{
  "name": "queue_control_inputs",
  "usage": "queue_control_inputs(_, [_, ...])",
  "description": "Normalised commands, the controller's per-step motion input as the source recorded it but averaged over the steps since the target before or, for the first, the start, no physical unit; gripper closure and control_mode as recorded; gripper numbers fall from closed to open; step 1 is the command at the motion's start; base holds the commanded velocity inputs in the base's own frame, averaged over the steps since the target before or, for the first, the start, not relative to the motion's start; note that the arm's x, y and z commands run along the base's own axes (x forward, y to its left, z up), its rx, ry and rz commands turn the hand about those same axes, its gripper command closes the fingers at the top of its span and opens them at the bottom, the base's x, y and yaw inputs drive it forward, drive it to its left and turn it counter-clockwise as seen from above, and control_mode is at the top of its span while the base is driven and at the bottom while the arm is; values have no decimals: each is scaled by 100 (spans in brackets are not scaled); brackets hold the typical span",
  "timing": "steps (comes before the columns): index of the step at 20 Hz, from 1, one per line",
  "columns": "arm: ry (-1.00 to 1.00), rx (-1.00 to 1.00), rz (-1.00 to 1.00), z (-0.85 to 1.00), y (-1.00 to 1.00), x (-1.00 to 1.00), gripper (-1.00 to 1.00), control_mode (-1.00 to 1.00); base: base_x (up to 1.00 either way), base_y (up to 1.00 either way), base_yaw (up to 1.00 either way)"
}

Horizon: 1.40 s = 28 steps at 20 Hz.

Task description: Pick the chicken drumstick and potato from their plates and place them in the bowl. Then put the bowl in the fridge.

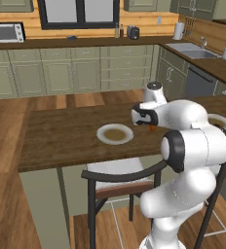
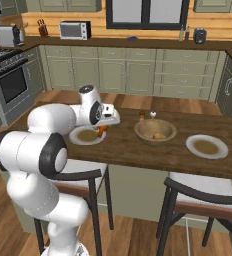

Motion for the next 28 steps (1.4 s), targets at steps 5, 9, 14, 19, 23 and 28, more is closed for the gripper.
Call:
queue_control_inputs(5, [0, -13, 0, 33, -85, -1, 100, -100, 0, 0, 0])
queue_control_inputs(9, [5, -3, 0, 10, -98, 2, 100, -100, 0, 0, 0])
queue_control_inputs(14, [5, 5, 1, 0, -91, 33, 100, -100, 0, 0, 0])
queue_control_inputs(19, [0, 11, 3, 0, -72, 55, 100, -100, 0, 0, 0])
queue_control_inputs(23, [0, 19, 3, -6, -47, 60, 100, -100, 0, 0, 0])
queue_control_inputs(28, [0, 3, 2, -35, 0, 28, 100, -100, 0, 0, 0])
